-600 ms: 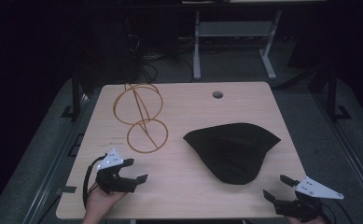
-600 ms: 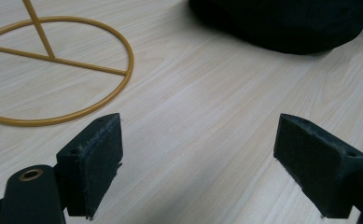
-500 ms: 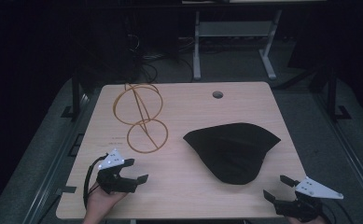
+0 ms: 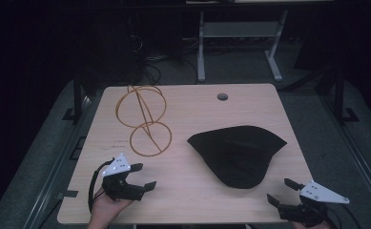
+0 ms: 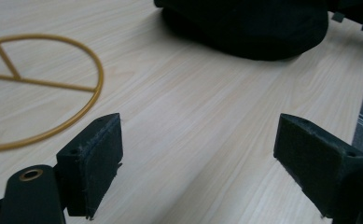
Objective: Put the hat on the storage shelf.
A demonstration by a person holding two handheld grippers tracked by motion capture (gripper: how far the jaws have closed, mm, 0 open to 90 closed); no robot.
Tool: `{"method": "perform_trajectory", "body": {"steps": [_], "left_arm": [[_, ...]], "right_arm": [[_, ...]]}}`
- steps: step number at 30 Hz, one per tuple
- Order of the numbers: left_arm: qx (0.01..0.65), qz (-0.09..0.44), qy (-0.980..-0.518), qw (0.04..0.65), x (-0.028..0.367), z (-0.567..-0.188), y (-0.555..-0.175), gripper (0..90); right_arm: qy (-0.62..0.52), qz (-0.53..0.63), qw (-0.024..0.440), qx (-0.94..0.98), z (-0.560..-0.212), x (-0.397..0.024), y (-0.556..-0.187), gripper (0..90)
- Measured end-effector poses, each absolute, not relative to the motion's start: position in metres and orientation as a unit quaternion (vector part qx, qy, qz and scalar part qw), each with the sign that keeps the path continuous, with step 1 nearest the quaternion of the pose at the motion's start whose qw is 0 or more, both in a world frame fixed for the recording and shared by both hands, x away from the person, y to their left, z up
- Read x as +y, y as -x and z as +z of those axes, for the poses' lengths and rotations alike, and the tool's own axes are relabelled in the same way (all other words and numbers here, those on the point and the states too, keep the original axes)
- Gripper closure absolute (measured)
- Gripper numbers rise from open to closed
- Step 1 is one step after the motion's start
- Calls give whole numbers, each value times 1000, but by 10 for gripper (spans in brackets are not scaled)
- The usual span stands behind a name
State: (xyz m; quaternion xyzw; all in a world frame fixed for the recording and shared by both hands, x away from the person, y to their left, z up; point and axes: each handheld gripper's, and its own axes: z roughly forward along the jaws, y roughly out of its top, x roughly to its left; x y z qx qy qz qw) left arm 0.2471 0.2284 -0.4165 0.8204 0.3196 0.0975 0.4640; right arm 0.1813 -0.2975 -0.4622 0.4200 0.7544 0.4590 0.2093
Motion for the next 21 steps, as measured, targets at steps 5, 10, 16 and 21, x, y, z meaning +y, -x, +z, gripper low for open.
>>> {"method": "perform_trajectory", "body": {"steps": [5,10,16,21], "left_arm": [[303,94,-821,476,214,-405,-251,151],[284,92,-828,475,197,-399,-256,151],[263,90,-836,473,176,-387,-263,151],[239,92,-844,472,157,-370,-269,152]], "right_arm": [[-420,460,209,753,-462,-299,-181,140],[-422,462,207,751,-463,-301,-182,139],[-425,465,205,750,-463,-302,-181,139],[-424,468,205,748,-462,-302,-181,139]]}}
